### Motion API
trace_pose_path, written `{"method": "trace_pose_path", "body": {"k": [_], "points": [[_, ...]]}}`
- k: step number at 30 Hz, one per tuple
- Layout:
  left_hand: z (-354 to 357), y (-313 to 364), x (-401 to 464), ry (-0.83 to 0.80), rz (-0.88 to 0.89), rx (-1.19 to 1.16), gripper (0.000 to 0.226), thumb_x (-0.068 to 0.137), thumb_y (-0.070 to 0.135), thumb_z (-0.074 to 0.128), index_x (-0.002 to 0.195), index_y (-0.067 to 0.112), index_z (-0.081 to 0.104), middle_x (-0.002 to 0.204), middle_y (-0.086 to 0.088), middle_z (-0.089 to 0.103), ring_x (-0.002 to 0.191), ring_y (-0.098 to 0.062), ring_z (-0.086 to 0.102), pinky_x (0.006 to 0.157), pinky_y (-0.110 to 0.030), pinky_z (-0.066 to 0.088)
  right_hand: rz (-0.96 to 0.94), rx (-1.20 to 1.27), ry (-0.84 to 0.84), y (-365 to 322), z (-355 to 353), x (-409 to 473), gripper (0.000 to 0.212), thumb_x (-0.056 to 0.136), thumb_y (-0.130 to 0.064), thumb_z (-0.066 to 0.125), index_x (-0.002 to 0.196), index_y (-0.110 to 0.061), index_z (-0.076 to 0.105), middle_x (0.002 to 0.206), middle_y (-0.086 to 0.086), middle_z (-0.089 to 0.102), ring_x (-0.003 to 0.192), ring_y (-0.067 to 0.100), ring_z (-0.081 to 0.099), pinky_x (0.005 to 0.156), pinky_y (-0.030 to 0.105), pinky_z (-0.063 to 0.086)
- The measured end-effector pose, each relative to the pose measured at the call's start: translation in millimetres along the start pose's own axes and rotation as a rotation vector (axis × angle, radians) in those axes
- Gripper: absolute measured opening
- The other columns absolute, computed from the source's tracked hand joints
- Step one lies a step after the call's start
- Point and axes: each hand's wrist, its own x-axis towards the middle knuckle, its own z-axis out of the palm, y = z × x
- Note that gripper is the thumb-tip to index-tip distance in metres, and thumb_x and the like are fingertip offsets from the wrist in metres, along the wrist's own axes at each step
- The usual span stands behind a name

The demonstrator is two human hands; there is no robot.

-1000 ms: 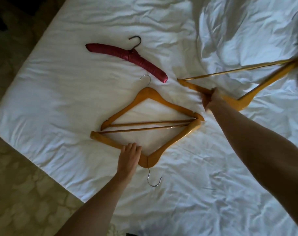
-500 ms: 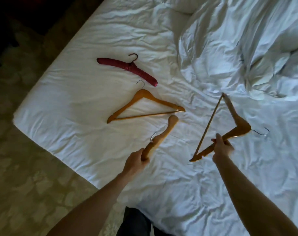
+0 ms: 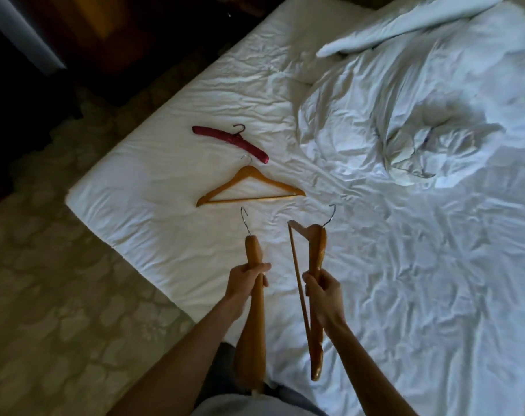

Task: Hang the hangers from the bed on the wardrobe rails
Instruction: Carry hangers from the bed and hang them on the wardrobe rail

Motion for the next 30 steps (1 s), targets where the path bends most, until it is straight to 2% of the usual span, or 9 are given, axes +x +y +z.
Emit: {"method": "trace_pose_path", "body": {"k": [5,10,12,14,16,20,23,25,30], "points": [[-25.1,-32.5,-58.3,0.151,0.103,-0.048,0.023,0.089,0.021,0.074,0.075,0.004,0.067,0.065,-0.011,0.064,0.055,-0.020,0.061,0.061,-0.032,0.052,-0.116,-0.068,-0.169,-11.5,14.1,-65.6,0.018,0.095,-0.021,0.062,0.085,-0.007,0.067,0.062,0.002,0.053,0.052,0.006,0.048,0.049,0.014,0.043],[-72.3,-58.2,-105.5,0.319,0.164,-0.063,0.024,0.094,0.023,0.069,0.080,0.003,0.066,0.064,-0.010,0.065,0.046,-0.012,0.062,0.053,-0.023,0.053,-0.243,-0.155,-0.318,-18.9,54.3,-116.2,0.010,0.095,-0.020,0.064,0.088,-0.012,0.067,0.069,0.005,0.060,0.054,0.003,0.053,0.053,0.012,0.047],[-99.7,-67.5,-121.6,0.374,0.143,-0.098,0.029,0.093,0.029,0.070,0.079,0.004,0.068,0.059,-0.005,0.066,0.048,-0.014,0.064,0.057,-0.029,0.059,-0.287,-0.198,-0.383,-24.6,80.5,-133.7,0.010,0.095,-0.020,0.064,0.088,-0.014,0.066,0.072,0.007,0.064,0.056,0.004,0.056,0.054,0.012,0.048],[-131.4,-76.3,-139.6,0.427,0.170,-0.162,0.029,0.090,0.033,0.073,0.078,0.008,0.072,0.062,-0.009,0.070,0.060,-0.029,0.070,0.072,-0.046,0.064,-0.333,-0.239,-0.437,-33.1,112.1,-151.6,0.011,0.094,-0.020,0.065,0.085,-0.014,0.066,0.071,0.008,0.064,0.055,0.005,0.055,0.053,0.013,0.048],[-162.6,-82.3,-156.8,0.484,0.201,-0.212,0.027,0.087,0.032,0.074,0.069,0.012,0.072,0.064,-0.010,0.072,0.066,-0.035,0.071,0.075,-0.049,0.063,-0.373,-0.276,-0.491,-43.3,143.1,-169.3,0.013,0.095,-0.021,0.065,0.084,-0.013,0.065,0.068,0.006,0.062,0.053,0.005,0.053,0.052,0.015,0.045],[-233.9,-89.1,-188.2,0.579,0.244,-0.353,0.022,0.089,0.021,0.073,0.070,0.011,0.070,0.057,-0.001,0.068,0.059,-0.023,0.067,0.066,-0.042,0.059,-0.423,-0.392,-0.619,-61.9,210.9,-206.3,0.019,0.096,-0.025,0.062,0.083,-0.011,0.064,0.069,0.009,0.062,0.057,0.012,0.055,0.054,0.020,0.045],[-299.7,-96.2,-204.8,0.633,0.283,-0.421,0.025,0.091,0.022,0.072,0.070,0.008,0.070,0.056,0.001,0.066,0.051,-0.012,0.063,0.054,-0.025,0.049,-0.455,-0.452,-0.718,-77.5,273.2,-235.5,0.024,0.093,-0.031,0.063,0.082,-0.009,0.063,0.074,0.011,0.065,0.062,0.019,0.060,0.056,0.028,0.050],[-341.0,-96.2,-214.2,0.674,0.304,-0.432,0.029,0.092,0.021,0.069,0.071,0.002,0.071,0.055,0.002,0.066,0.046,-0.005,0.059,0.049,-0.017,0.046,-0.475,-0.465,-0.777,-90.1,313.7,-254.5,0.022,0.093,-0.030,0.064,0.083,-0.010,0.064,0.076,0.013,0.066,0.062,0.018,0.059,0.055,0.025,0.049],[-455.2,-94.8,-227.9,0.743,0.338,-0.478,0.021,0.090,0.026,0.070,0.075,0.010,0.072,0.065,0.000,0.071,0.058,-0.007,0.065,0.051,-0.017,0.048,-0.535,-0.474,-0.916,-127.4,426.1,-308.4,0.010,0.092,-0.029,0.065,0.086,-0.022,0.070,0.079,0.007,0.072,0.070,0.029,0.066,0.060,0.034,0.054]]}}
